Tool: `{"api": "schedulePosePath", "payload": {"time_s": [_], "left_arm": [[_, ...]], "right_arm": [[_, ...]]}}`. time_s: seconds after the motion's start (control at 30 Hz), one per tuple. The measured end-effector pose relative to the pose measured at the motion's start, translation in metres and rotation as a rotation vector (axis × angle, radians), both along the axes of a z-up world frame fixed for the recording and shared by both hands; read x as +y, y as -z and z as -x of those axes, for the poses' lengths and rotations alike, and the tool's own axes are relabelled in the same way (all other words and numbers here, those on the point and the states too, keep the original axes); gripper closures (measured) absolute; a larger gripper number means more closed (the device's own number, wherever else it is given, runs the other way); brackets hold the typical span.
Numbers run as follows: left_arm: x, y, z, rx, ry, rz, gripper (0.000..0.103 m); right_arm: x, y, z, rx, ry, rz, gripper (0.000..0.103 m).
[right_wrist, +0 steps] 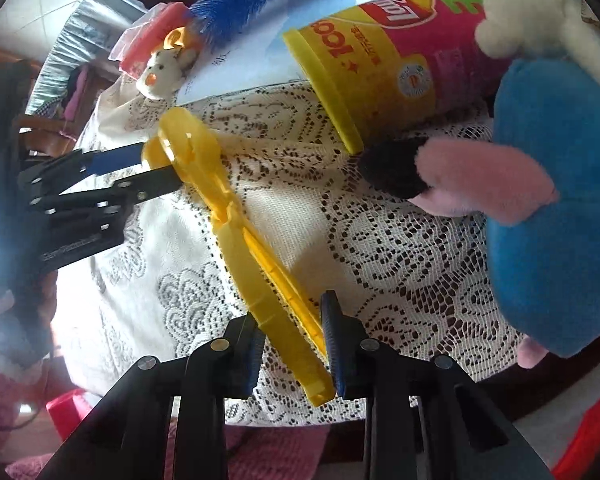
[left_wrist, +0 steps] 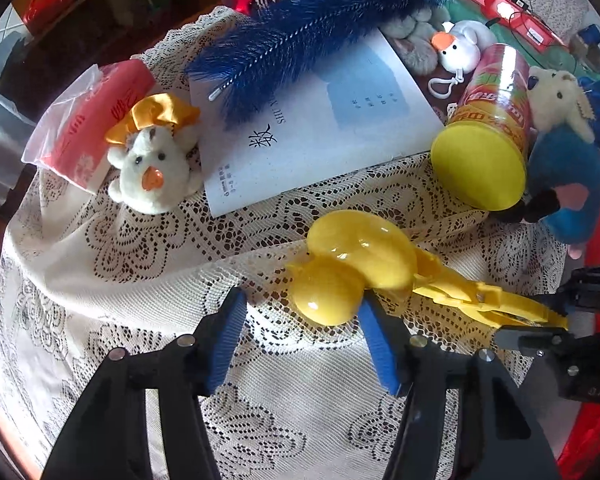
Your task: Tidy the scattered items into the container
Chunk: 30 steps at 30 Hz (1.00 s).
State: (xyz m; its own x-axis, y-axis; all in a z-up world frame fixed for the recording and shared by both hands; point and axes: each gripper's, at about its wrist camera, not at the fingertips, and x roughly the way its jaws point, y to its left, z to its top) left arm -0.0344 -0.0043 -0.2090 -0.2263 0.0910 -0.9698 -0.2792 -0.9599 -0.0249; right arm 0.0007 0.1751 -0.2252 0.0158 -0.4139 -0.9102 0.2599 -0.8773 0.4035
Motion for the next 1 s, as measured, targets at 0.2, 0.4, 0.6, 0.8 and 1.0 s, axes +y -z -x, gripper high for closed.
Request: {"api": "schedulePosePath", "payload": {"time_s": [0.2,0.4,0.6,0.8,1.0], "left_arm": [[0.0,0.001,0.016,0.021,-0.024,-0.024,0.073],[-0.013,-0.018,0.026,0.066,-0.069,-0.042,0.074],[-0.043,-0.038,0.014,0.086,-0.146,-0.037,0.081],[-0.094,-0.045,-0.016,0.054,-0.248,-0.039,0.095],[-0.122,-0.038,-0.03,0.005,-0.326,-0.087,0.065]], "right_arm": [[0.002,-0.013,0.007,0.058,0.001,0.013,0.081],[-0.005,-0.032,0.007,0.121,-0.005,0.052,0.084],[-0.037,-0.057,0.01,0.158,-0.085,0.085,0.085],[-0.084,-0.073,0.017,0.178,-0.206,0.076,0.093],[-0.102,-0.046,0.014,0.107,-0.231,0.03,0.094]]}}
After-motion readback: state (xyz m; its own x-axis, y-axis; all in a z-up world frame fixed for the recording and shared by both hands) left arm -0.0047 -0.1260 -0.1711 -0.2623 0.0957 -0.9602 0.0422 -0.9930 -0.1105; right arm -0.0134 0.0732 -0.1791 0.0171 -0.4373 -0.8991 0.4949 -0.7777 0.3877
